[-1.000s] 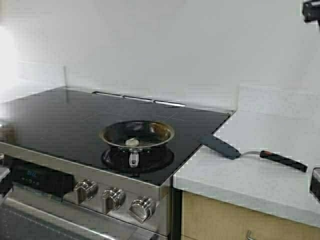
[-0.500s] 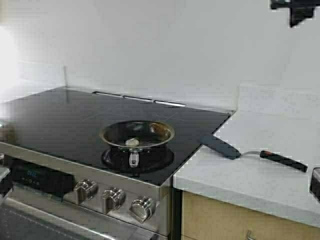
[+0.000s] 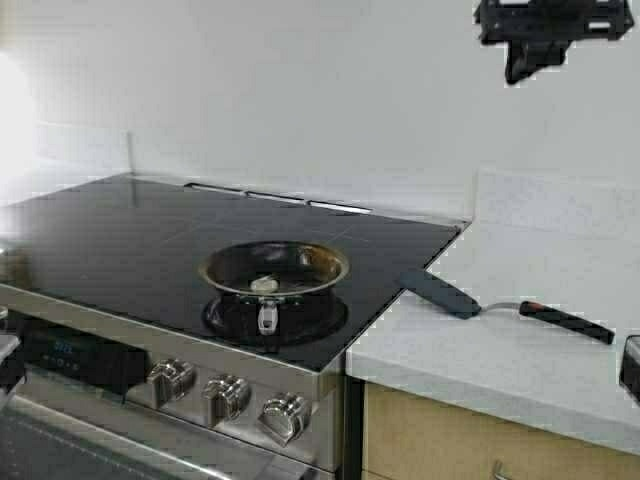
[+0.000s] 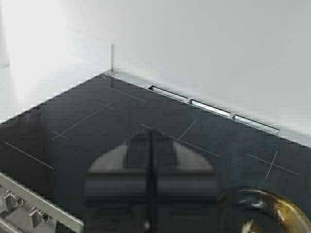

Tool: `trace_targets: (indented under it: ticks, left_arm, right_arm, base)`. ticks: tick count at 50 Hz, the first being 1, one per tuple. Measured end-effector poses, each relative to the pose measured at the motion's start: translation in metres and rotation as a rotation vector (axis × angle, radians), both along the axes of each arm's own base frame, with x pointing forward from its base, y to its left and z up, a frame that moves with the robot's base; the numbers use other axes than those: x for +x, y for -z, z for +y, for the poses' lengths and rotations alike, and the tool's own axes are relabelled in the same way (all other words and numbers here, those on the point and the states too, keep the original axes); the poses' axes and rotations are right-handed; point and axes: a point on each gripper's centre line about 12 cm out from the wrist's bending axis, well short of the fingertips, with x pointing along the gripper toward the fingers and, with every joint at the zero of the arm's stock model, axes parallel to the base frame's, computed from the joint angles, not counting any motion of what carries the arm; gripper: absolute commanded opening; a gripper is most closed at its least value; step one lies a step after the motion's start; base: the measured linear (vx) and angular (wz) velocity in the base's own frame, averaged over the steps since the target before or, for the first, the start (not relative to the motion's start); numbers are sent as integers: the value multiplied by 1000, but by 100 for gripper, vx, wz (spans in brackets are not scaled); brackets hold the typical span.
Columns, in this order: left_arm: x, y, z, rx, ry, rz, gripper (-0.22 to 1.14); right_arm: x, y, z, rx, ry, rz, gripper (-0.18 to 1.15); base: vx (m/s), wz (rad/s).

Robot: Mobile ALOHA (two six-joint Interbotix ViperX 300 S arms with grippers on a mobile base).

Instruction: Add oil to the pan and cook the shrimp and serve it

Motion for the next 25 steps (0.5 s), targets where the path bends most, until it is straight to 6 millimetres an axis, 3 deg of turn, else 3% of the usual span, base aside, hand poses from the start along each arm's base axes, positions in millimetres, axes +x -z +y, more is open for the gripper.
trace_targets:
  ticks: [4,9,15,21,25]
  left_arm:
    - [0,0,0,0,2,-2,3]
    - [0,0,0,-2,2,-3,3]
    - [0,-1,0,-3,2,-3,3]
    - [0,0,0,-5,2,-1,3]
    - [0,-1,0,-5,0,-3,3]
  right_arm:
    - [-6,7,1,-45,2,52,8]
    - [-13,13,7,-115,-20,103,21]
    - [-22,28,16,-160,-24,185,59]
    - [-29,45,26,-19,37,243,96]
    - [-34,56,30,97,77,257,105]
  base:
    - [0,0]
    - [0,0]
    - [0,0]
    - [0,0]
    - [0,0]
